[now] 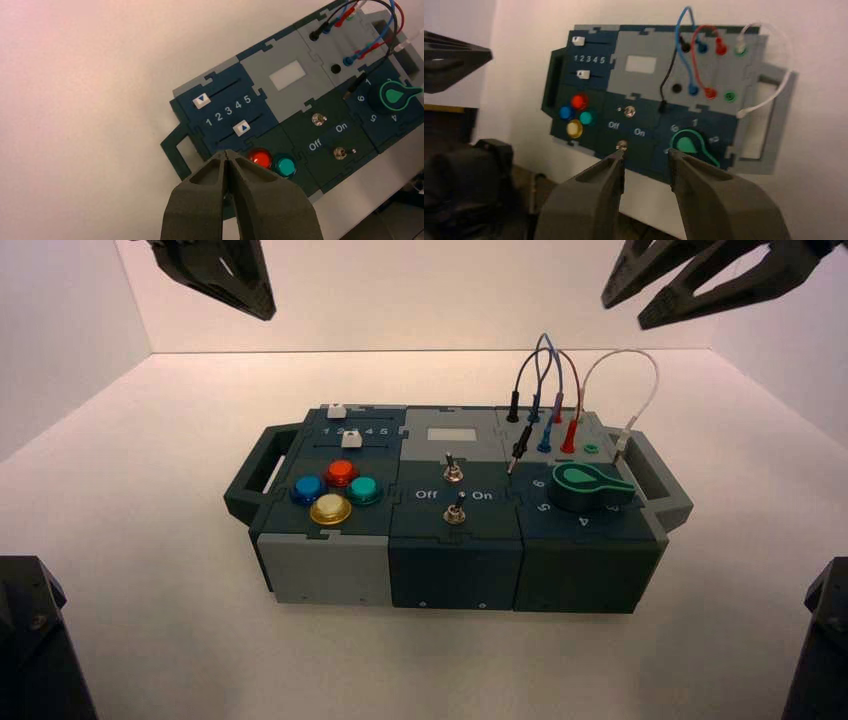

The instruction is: Insert the black wire.

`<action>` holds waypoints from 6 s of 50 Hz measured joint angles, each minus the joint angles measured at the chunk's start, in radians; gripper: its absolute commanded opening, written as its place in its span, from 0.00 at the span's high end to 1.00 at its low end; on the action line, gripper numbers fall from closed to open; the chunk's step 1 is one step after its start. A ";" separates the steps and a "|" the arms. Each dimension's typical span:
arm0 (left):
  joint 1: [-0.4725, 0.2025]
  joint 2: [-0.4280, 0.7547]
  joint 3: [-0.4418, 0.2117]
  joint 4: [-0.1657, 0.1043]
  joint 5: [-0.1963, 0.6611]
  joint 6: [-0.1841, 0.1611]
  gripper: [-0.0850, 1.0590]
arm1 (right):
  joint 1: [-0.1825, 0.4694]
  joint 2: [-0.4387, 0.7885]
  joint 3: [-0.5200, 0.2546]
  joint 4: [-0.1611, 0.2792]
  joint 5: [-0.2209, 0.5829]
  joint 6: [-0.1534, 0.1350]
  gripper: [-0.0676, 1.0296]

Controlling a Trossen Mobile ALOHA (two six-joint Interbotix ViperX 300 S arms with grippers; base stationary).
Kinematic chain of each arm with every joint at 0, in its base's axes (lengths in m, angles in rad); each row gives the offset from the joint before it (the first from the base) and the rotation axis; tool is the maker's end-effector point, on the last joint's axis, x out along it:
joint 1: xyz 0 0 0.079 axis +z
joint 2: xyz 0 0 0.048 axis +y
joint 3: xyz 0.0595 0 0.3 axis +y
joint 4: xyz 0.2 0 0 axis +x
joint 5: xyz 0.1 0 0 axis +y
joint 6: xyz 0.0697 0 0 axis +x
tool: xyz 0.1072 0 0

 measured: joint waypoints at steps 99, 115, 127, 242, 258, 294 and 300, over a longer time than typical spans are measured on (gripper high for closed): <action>-0.158 0.072 0.015 -0.009 -0.006 0.000 0.95 | 0.002 0.721 -0.124 0.118 -0.247 -0.164 0.55; -0.158 0.072 0.015 -0.011 -0.006 -0.002 0.95 | 0.002 0.744 -0.132 0.120 -0.276 -0.164 0.63; -0.158 0.072 0.015 -0.011 -0.006 -0.002 0.95 | 0.002 0.764 -0.133 0.120 -0.281 -0.163 0.90; -0.179 0.083 0.015 -0.015 -0.006 0.000 0.95 | 0.031 0.718 -0.097 -0.172 -0.463 -0.150 0.96; -0.181 0.081 0.015 -0.014 -0.006 -0.002 0.95 | 0.029 0.735 -0.109 -0.173 -0.463 -0.149 0.96; -0.181 0.077 0.014 -0.015 -0.006 0.000 0.95 | 0.006 0.758 -0.127 -0.181 -0.460 -0.147 0.96; -0.181 0.077 0.014 -0.015 -0.006 0.000 0.95 | 0.005 0.758 -0.129 -0.183 -0.460 -0.147 0.96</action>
